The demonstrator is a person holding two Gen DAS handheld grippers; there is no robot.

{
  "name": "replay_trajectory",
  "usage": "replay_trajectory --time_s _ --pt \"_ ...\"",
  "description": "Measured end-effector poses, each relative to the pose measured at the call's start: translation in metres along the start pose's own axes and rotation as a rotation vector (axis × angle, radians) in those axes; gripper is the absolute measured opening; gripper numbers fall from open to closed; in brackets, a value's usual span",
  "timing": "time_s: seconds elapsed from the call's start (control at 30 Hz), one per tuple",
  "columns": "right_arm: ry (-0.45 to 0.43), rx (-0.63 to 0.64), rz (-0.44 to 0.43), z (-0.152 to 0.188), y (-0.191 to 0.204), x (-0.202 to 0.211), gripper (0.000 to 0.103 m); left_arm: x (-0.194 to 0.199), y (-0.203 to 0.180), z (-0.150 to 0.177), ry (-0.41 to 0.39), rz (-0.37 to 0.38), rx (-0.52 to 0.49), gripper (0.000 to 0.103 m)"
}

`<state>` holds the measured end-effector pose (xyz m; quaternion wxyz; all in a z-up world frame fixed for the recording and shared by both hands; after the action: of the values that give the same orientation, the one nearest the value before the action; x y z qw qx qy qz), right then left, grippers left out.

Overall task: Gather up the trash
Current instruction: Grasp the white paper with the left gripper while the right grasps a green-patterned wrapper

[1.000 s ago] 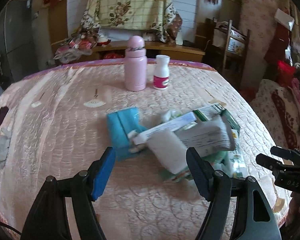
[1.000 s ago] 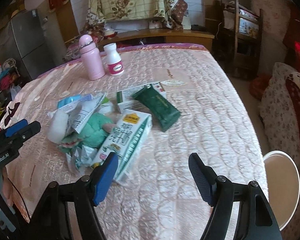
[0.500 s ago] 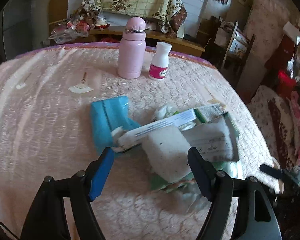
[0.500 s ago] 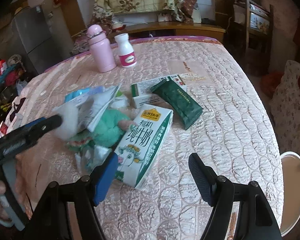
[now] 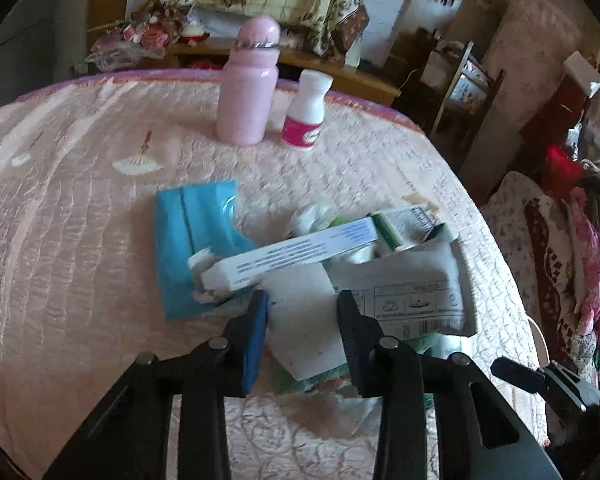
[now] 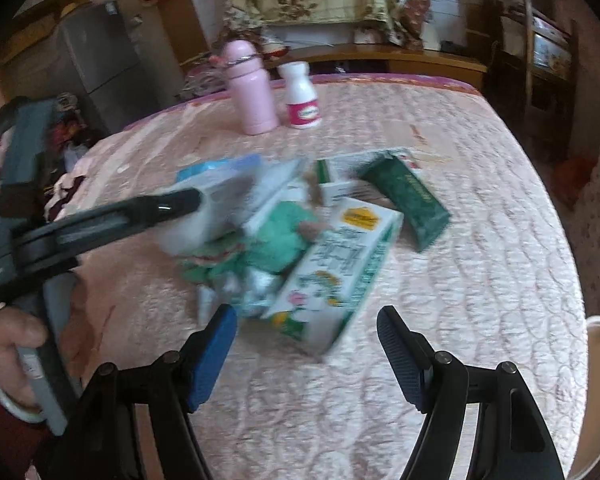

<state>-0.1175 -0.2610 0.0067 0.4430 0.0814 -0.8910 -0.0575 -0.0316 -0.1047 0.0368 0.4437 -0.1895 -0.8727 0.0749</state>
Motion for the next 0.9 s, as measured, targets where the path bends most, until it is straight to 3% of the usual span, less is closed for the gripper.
replay_trajectory --time_s 0.27,0.4,0.53,0.63,0.77,0.8,0.83,0.87,0.9 --pt "0.065 0.017 -0.197 0.015 0.038 -0.011 0.076 0.028 0.017 0.0 -0.041 -0.009 -0.004 0.028" --pt "0.104 -0.004 -0.182 0.015 0.034 -0.032 0.076 0.041 0.019 0.0 -0.06 -0.014 -0.015 0.028" --pt "0.074 -0.054 -0.057 0.003 0.014 -0.041 0.076 0.046 0.021 0.003 -0.068 -0.027 -0.032 0.028" --pt "0.074 -0.044 -0.1 0.001 0.022 -0.042 0.076 0.048 0.022 0.006 -0.069 -0.024 -0.035 0.028" --pt "0.073 0.014 -0.073 0.0 0.038 -0.054 0.076 0.048 0.021 0.008 -0.067 -0.028 -0.04 0.028" --pt "0.071 0.005 -0.077 0.0 0.039 -0.057 0.071 0.049 0.02 0.008 -0.066 -0.029 -0.042 0.028" --pt "0.069 -0.003 -0.087 0.0 0.039 -0.059 0.042 0.05 0.019 0.009 -0.067 -0.031 -0.045 0.028" --pt "0.071 -0.011 -0.093 0.001 0.038 -0.06 0.029 0.051 0.018 0.01 -0.069 -0.033 -0.05 0.028" --pt "0.071 -0.027 -0.109 0.001 0.036 -0.058 0.029 0.053 0.017 0.011 -0.073 -0.032 -0.054 0.028"
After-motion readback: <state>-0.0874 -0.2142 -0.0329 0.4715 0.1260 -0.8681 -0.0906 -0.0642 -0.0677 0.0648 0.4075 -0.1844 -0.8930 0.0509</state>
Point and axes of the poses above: each gripper's, at about its wrist camera, not at the fingertips, and x roughly against the way its jaws point, y to its left, z to its underside, the point moved 3 cm from there along -x, roughly the way its jaws point, and after that the axes turned 2 degrees about z, right-handed, at the moved point
